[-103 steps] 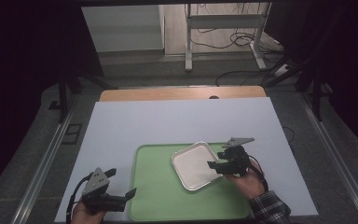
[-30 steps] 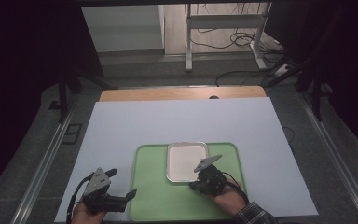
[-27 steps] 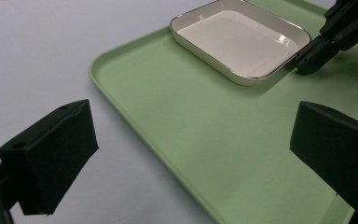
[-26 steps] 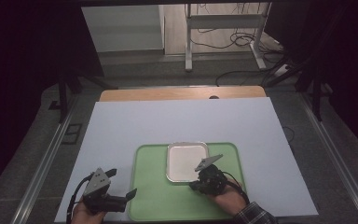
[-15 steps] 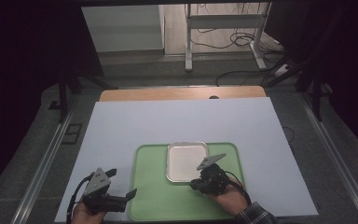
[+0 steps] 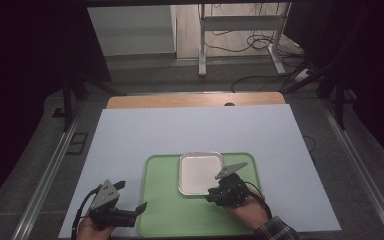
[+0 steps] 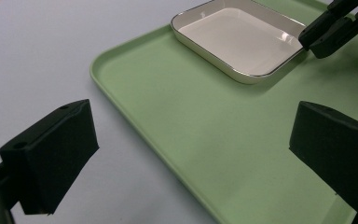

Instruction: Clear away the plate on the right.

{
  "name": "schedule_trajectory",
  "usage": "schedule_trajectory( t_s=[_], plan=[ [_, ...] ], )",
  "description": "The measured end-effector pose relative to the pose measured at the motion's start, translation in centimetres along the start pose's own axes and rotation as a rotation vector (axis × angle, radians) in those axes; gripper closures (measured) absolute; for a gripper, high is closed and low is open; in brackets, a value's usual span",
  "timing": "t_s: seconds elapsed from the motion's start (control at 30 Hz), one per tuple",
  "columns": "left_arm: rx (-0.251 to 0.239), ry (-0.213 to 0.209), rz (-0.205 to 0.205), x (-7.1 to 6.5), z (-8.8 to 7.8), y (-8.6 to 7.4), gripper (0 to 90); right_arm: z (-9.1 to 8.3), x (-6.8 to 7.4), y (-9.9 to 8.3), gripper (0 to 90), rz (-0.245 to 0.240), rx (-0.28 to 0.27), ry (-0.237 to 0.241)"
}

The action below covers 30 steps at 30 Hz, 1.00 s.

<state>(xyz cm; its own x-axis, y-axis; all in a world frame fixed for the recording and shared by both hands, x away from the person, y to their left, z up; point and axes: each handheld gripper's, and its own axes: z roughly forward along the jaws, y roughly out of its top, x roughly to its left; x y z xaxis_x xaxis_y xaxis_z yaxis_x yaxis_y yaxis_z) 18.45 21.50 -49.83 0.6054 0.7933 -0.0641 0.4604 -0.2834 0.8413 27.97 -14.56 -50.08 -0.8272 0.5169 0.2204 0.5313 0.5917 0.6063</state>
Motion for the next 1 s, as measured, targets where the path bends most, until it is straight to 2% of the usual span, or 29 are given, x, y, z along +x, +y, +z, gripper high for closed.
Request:
schedule_trajectory(
  t_s=[0.33, 0.5, 0.7, 1.0],
  plan=[
    [-0.002, -0.001, -0.003, 0.0, 0.0, 0.0, 0.7, -0.7, -0.2, 0.0, 61.7, -0.009, -0.031, -0.020],
    [-0.002, -0.001, -0.002, 0.0, 0.0, 0.0, 0.7, -1.0, -0.2, 0.1, 56.9, -0.032, -0.038, -0.052],
    [-0.004, 0.000, -0.003, 0.0, 0.0, 0.0, 0.7, -1.5, -0.5, 0.1, 51.5, -0.034, -0.054, -0.088],
    [-0.004, -0.001, -0.006, 0.0, 0.0, 0.0, 0.7, -2.5, -0.8, 0.0, 43.9, -0.036, -0.084, -0.116]
  ],
)
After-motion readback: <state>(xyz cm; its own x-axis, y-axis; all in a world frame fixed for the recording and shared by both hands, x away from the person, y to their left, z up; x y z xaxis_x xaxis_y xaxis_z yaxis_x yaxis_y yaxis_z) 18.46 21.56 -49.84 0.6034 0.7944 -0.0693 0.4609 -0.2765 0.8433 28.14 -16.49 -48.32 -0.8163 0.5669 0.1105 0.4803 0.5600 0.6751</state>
